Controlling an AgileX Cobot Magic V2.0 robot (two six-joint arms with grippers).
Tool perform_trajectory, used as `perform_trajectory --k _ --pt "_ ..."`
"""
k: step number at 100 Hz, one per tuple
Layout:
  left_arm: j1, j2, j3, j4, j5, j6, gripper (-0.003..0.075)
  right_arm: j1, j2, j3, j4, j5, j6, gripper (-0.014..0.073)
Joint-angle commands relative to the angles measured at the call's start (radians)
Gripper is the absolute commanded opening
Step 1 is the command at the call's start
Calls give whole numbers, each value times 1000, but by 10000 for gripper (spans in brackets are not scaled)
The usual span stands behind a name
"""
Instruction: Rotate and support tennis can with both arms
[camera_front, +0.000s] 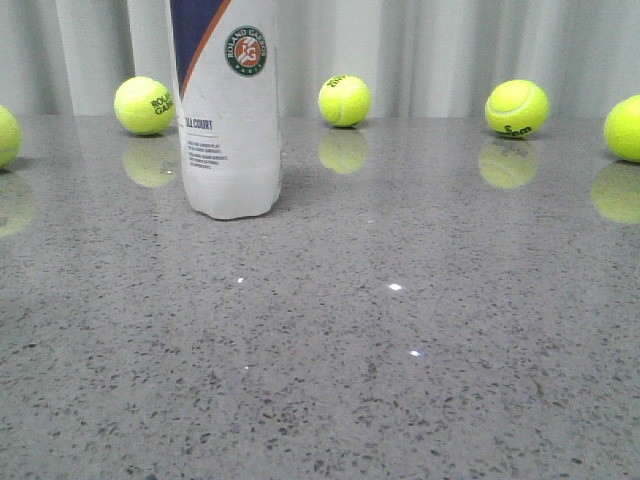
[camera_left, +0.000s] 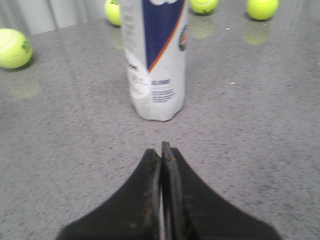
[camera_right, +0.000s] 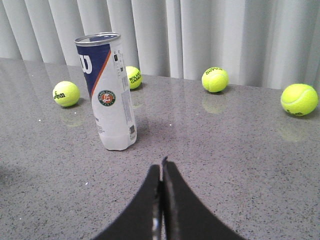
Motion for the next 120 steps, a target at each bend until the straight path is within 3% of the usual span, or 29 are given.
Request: perform_trajectory --k 1,39,58,84,101,106,120 --pt "38 -19 -8 -6 -120 -8 -19 -6 14 -24 2 -71 -9 -61" --pt "226 -116 70 42 -137 -13 -18 -6 14 -24 2 -71 -9 -61" --pt "318 -246 189 227 -279 -220 -19 -6 14 -24 2 -71 -9 -61" --pt "476 -467 390 240 -291 -254 -19 -6 14 -24 2 -71 -9 -61" --pt "509 -566 523 238 -351 -279 -19 -6 15 -24 2 -71 -9 -61" --pt "509 -566 511 238 -269 -279 -19 -6 15 -24 2 -70 -9 -61" --pt "506 -566 518 235 -277 -273 -18 -6 16 -24 2 -71 -9 -61"
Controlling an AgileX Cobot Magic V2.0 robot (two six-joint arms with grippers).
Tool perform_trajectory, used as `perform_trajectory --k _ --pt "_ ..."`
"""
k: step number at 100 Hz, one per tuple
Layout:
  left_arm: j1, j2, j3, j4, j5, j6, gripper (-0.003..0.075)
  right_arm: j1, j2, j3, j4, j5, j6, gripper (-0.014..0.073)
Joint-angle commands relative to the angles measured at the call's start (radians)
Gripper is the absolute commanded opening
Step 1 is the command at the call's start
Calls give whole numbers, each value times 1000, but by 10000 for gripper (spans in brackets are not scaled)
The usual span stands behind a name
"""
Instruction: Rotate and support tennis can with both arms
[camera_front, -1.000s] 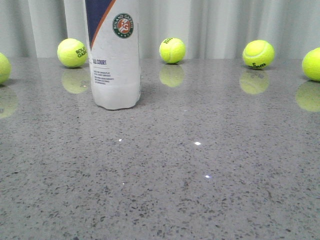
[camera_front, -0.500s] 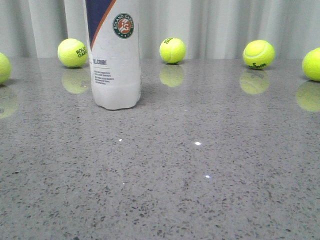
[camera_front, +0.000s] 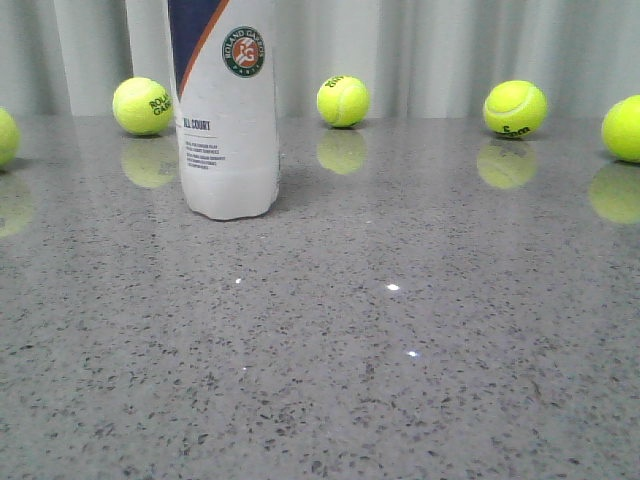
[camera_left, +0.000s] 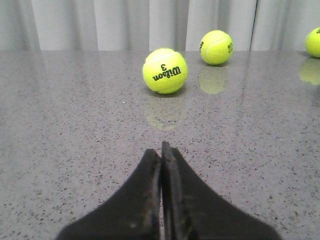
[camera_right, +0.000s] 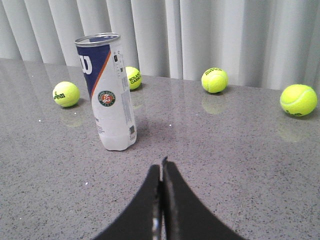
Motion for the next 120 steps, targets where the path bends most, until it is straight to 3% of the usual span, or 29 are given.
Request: perform_trajectory --k 1,90,102,120 --pt "1 -36 46 -4 -77 -10 -18 -6 16 -24 4 -71 -9 -61" --pt "1 -36 44 -4 -77 -10 -18 -6 16 -20 4 -88 -9 -61" --pt "1 -36 44 -4 -77 -10 -19 -24 16 44 -11 -264 -8 -61" --pt "1 -36 44 -4 -77 -10 -19 -174 16 211 -195 -581 34 -61"
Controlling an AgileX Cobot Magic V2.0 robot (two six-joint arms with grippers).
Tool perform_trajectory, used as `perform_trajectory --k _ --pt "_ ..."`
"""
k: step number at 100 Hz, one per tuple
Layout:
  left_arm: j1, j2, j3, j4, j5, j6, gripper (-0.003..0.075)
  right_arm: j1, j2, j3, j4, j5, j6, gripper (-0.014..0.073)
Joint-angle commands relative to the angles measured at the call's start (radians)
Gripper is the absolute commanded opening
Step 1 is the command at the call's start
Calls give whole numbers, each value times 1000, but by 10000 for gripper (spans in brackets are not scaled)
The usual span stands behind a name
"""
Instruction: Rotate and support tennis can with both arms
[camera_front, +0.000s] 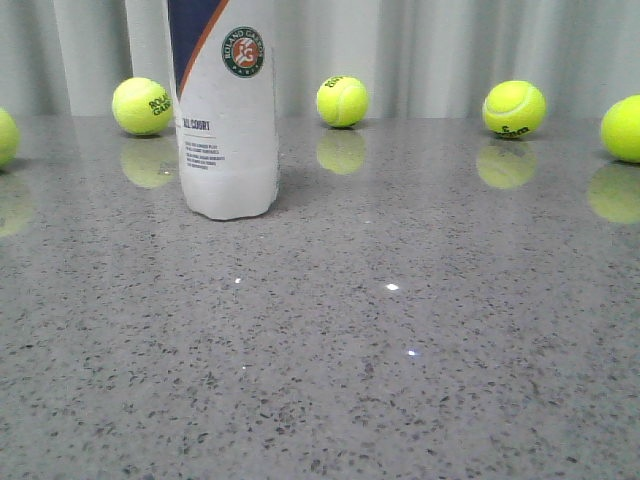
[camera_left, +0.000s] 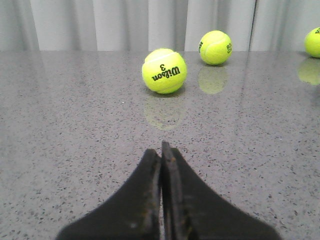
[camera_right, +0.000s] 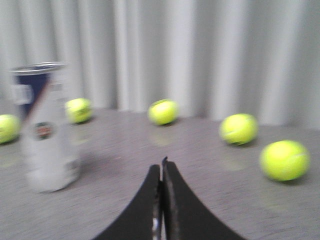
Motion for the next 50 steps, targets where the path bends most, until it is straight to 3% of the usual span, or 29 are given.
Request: perform_trajectory --k 1,27,50 --pt "1 -36 44 -4 -77 -10 -19 -80 16 50 -83 -244 34 -61" --pt "1 -36 44 -4 -77 -10 -18 -296 -9 224 -297 -290 247 -61" --pt "1 -36 44 -4 -77 -10 -18 -311 -151 354 -314 -280 263 -61"
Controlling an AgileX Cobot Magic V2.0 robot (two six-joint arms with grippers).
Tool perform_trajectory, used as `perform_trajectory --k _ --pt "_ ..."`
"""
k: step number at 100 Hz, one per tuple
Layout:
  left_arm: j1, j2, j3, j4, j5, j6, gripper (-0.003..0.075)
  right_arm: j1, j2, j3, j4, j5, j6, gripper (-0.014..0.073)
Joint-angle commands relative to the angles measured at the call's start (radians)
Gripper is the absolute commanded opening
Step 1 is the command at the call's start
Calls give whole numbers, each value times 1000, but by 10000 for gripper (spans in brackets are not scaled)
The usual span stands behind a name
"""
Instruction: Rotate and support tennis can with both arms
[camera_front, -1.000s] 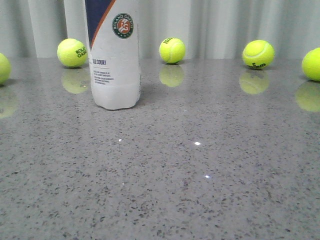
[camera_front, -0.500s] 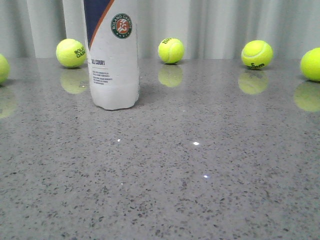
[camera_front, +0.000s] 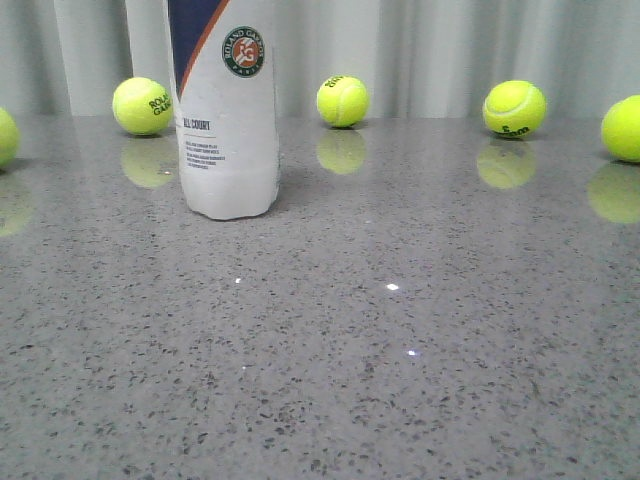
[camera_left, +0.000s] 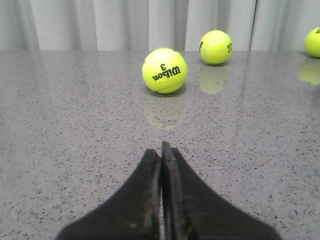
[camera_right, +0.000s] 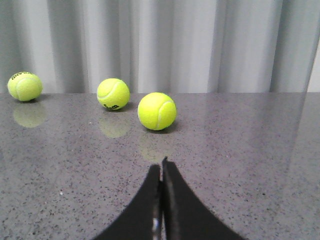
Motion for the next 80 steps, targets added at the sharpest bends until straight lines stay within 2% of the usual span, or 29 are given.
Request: perform_trajectory --k 1,10,80 --pt "1 -36 44 -4 -77 -10 -19 -6 -43 18 -18 -65 10 -61" --pt "1 -36 44 -4 -77 -10 -18 -6 -38 15 -18 -30 0 -61" --pt "1 -36 44 -4 -77 -10 -18 -6 -38 15 -18 -38 -11 -61"
